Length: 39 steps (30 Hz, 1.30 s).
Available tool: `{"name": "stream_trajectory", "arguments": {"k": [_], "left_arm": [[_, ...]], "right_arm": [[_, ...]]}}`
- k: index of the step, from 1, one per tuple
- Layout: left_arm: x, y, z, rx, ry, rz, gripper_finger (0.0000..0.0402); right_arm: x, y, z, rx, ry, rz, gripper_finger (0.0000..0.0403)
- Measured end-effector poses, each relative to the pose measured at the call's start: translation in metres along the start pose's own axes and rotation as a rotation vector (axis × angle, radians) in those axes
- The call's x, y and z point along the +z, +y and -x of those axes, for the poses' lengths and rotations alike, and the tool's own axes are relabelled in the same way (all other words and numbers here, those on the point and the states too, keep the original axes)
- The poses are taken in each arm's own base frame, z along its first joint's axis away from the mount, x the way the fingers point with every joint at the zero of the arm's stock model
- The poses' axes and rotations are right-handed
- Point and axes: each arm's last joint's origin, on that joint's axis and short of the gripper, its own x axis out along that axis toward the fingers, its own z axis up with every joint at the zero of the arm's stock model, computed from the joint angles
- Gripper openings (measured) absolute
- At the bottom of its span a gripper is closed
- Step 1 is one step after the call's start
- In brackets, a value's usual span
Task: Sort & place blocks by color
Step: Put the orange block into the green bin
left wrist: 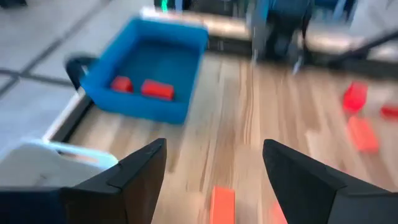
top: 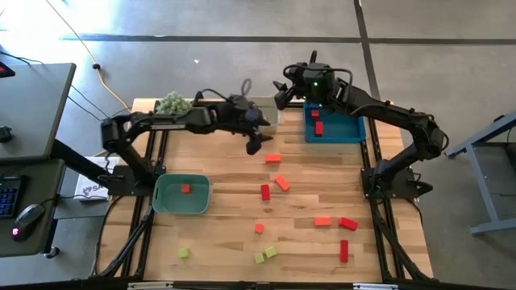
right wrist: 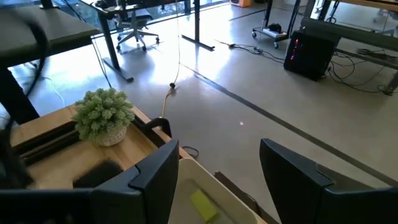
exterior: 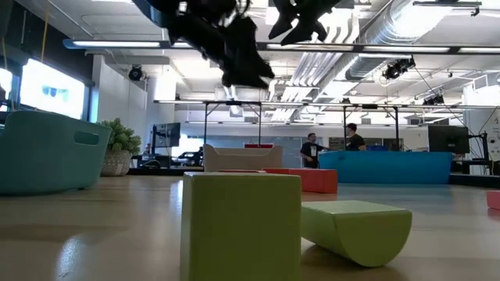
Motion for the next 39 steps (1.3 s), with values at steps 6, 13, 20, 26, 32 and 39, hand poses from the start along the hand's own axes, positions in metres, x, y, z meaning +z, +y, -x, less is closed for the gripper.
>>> {"name": "stream_trajectory", "arguments": {"k": [6, 13, 20, 26, 32, 39], "left_arm": [[-0.020, -0.007, -0.037, -0.033, 0.168, -0.033, 0.0255], [-0.044, -0.015, -0.063, 0.003, 0.281, -0.061, 0.0255], [-0.058, -0.020, -0.075, 0.018, 0.341, -0.115, 0.0255], [-0.069, -0.021, -0.084, 0.009, 0.387, -0.116, 0.0255], [-0.074, -0.025, -0.089, -0.006, 0.403, -0.151, 0.0255], [-0.087, -0.028, -0.100, -0.013, 0.440, -0.159, 0.0255]], "right_arm": [[-0.002, -0.002, -0.001, -0.001, 0.025, 0.006, 0.0210], [-0.005, -0.003, 0.000, -0.004, 0.055, 0.048, 0.0210], [-0.007, -0.003, 0.000, -0.005, 0.074, 0.055, 0.0210], [-0.007, -0.003, 0.000, -0.006, 0.075, 0.055, 0.0210], [-0.007, -0.003, 0.000, -0.006, 0.077, 0.055, 0.0210], [-0.008, -0.003, 0.000, -0.007, 0.082, 0.050, 0.0210]]}}
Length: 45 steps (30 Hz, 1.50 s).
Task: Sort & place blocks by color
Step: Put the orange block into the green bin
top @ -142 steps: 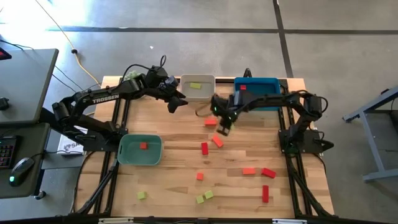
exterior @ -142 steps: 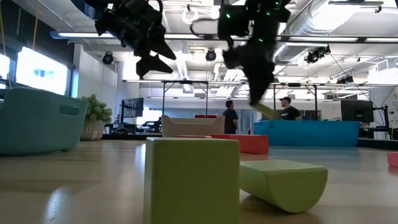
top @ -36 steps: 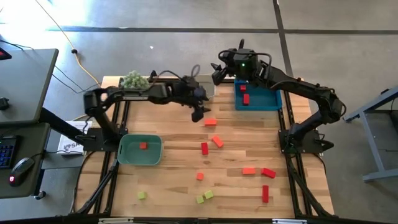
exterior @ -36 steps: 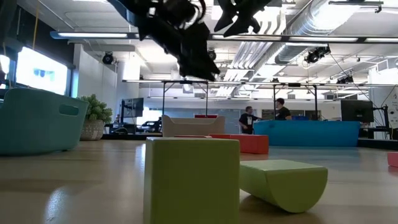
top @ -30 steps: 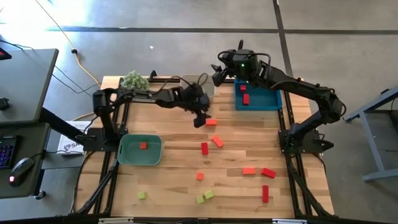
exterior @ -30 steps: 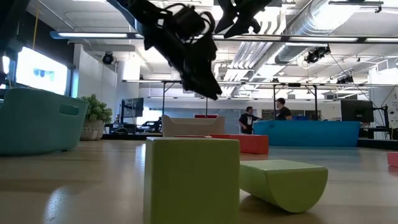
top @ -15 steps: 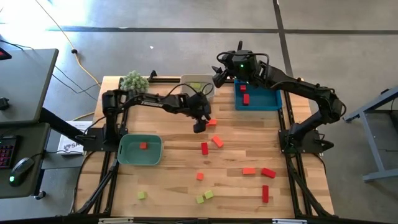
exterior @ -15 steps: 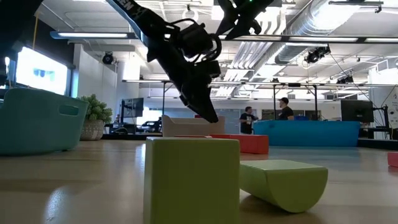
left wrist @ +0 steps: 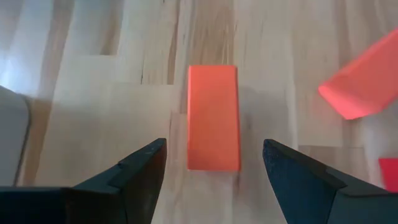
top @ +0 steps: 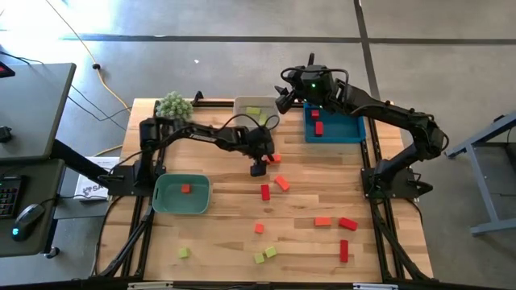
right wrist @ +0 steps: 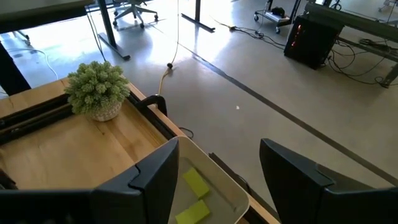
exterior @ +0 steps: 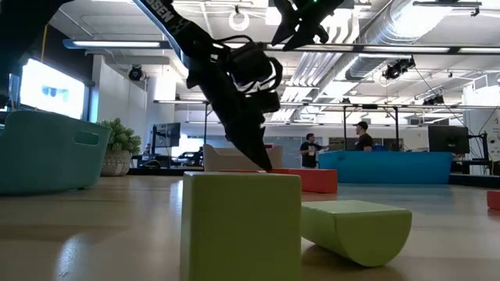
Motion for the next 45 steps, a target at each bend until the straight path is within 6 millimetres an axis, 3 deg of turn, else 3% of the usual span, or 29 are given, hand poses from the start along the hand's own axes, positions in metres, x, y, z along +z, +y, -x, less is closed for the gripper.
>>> {"name": "stream_trajectory", "arguments": {"k": [19, 24, 31, 33, 39, 45], "left_arm": [[-0.006, 0.001, -0.017, 0.037, 0.012, -0.030, 0.0247], [-0.005, 0.001, -0.017, 0.035, 0.008, -0.034, 0.0206], [-0.005, 0.001, -0.017, 0.036, 0.002, -0.033, 0.0108], [-0.005, 0.001, -0.016, 0.035, 0.002, -0.024, 0.0102], [-0.004, 0.001, -0.009, 0.012, 0.017, 0.049, 0.0102], [-0.001, 0.000, 0.018, 0.021, 0.059, 0.110, 0.0102]], "right_arm": [[-0.001, 0.000, 0.000, -0.002, 0.015, 0.004, 0.0210], [-0.001, 0.000, 0.000, -0.002, 0.015, 0.005, 0.0210], [-0.002, 0.000, 0.000, -0.002, 0.021, 0.013, 0.0210], [-0.002, 0.000, 0.000, -0.002, 0.021, 0.018, 0.0210], [-0.002, 0.000, 0.000, -0.003, 0.021, 0.041, 0.0210], [-0.002, 0.000, 0.000, -0.008, 0.020, 0.041, 0.0210]]}}
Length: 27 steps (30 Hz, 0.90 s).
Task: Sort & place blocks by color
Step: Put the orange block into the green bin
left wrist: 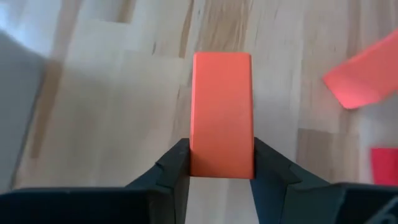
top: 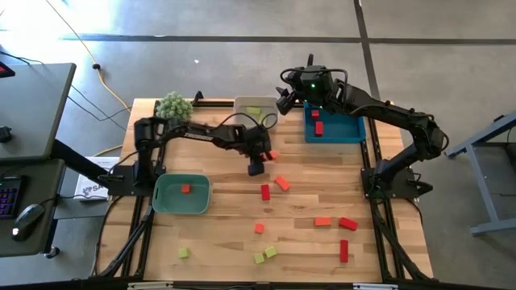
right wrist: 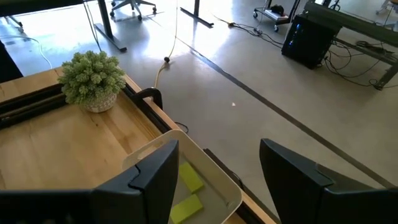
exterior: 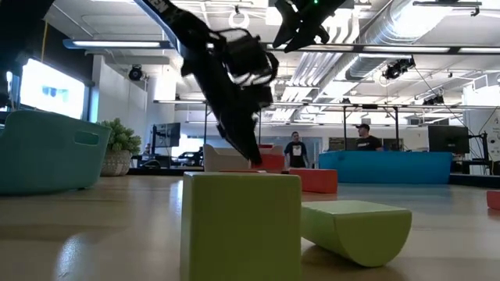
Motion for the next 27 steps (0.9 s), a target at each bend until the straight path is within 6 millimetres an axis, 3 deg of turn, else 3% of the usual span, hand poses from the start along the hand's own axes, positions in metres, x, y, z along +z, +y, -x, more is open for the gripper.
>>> {"name": "stream_trajectory", "arguments": {"k": [11, 20, 27], "left_arm": [[-0.001, 0.000, 0.090, 0.090, 0.023, 0.097, 0.0102], [-0.028, -0.017, 0.171, 0.166, 0.116, 0.218, 0.0102], [-0.060, -0.041, 0.213, 0.226, 0.173, 0.329, 0.0102]], "right_arm": [[0.000, -0.002, -0.001, 0.057, 0.007, 0.020, 0.0210], [-0.002, -0.001, -0.001, 0.071, 0.026, 0.073, 0.0210], [-0.007, -0.001, -0.001, 0.078, 0.074, 0.086, 0.0210]]}}
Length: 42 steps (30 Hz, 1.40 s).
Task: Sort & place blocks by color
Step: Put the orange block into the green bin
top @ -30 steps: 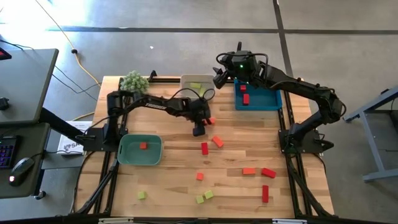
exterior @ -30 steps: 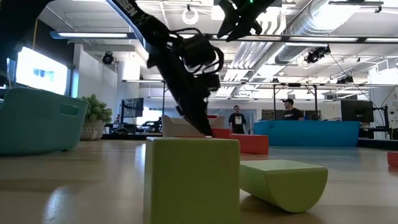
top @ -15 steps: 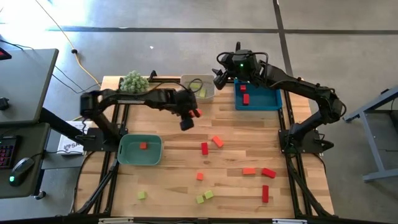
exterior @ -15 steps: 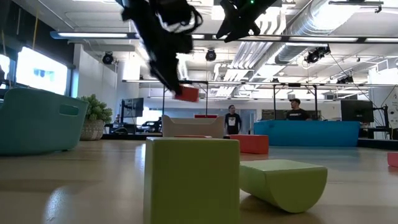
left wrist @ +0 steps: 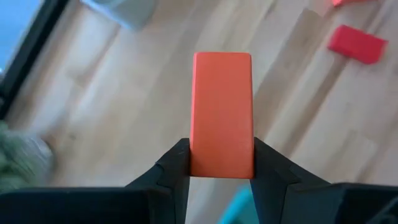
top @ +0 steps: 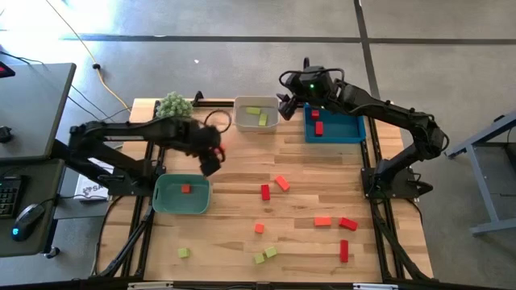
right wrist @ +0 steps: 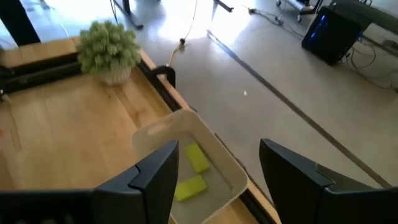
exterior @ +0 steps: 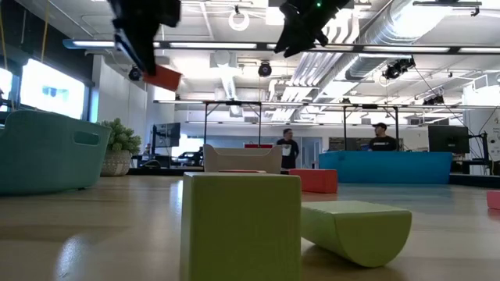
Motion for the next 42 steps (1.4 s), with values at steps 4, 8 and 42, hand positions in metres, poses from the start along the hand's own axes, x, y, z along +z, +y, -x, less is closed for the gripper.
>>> {"name": "stream_trajectory", "arguments": {"k": [4, 8, 42], "left_arm": [[-0.030, -0.007, 0.004, -0.031, 0.000, 0.076, 0.0102], [-0.059, -0.016, -0.001, -0.046, 0.028, 0.123, 0.0102], [-0.167, -0.053, -0.036, -0.005, 0.159, -0.281, 0.0112]], "right_arm": [[-0.006, 0.001, 0.000, 0.024, 0.060, 0.000, 0.0210], [-0.009, 0.003, 0.001, 0.064, 0.094, -0.054, 0.0210], [-0.087, 0.159, 0.111, 0.230, 0.779, -0.307, 0.0210]]}}
